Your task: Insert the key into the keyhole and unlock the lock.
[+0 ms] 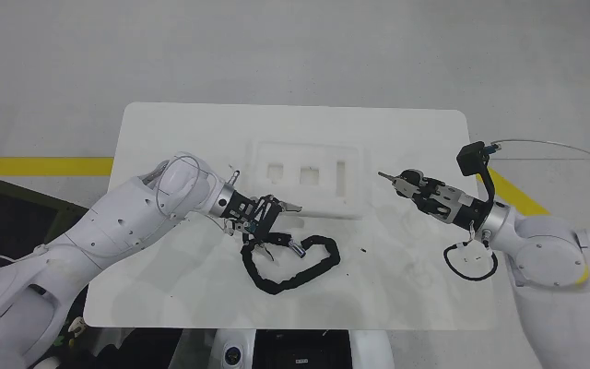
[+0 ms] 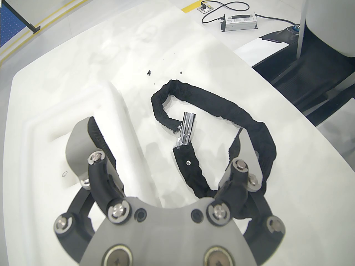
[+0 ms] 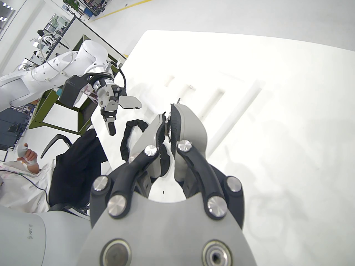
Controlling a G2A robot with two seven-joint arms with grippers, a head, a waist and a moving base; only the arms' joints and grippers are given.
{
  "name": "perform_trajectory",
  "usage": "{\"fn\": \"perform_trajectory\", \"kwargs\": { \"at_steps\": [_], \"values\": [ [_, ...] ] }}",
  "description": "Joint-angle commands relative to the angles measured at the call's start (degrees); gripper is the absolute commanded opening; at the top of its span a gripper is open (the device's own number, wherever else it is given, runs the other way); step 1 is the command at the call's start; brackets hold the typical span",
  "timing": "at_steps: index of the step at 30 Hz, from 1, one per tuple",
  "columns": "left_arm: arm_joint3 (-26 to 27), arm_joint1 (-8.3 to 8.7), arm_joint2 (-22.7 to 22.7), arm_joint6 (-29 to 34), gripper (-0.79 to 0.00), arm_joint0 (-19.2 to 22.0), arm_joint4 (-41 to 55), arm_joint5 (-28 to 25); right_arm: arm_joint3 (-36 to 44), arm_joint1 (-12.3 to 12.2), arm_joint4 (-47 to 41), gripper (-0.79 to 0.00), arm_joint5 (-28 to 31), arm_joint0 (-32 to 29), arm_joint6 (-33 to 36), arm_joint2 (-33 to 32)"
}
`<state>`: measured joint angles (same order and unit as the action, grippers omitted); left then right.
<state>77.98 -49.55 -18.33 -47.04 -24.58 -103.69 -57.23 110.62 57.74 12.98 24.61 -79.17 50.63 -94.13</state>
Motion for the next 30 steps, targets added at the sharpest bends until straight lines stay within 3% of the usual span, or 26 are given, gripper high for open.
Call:
{"fn": "perform_trajectory", "kwargs": {
  "at_steps": [1, 7, 15, 26, 30],
  "values": [
    [0.1, 0.0, 0.0, 2.0, 0.0, -0.6, -0.2, 0.3, 0.0, 0.0, 0.0, -0.785, 0.0, 0.0, 0.0, 0.0],
    [1.9, -0.73, 2.6, 7.1, 0.0, -0.8, -1.6, -0.8, 0.0, 0.0, 0.0, -0.785, 0.0, 0.0, 0.0, 0.0],
    [0.1, -3.49, 8.6, 7.2, 0.0, 2.4, -1.3, -0.8, 0.0, 0.0, 0.0, -0.785, 0.0, 0.0, 0.0, 0.0],
    [-5.7, -7.64, 8.6, 9.3, 0.0, 2.0, -1.3, -0.8, 0.0, 0.0, 0.0, -0.785, 0.0, 0.0, 0.0, 0.0],
    [-7.0, -8.6, 8.6, 9.7, -0.166, 2.0, -1.4, -0.8, 0.0, 0.0, 0.0, -0.785, 0.0, 0.0, 0.0, 0.0]
  ]
}}
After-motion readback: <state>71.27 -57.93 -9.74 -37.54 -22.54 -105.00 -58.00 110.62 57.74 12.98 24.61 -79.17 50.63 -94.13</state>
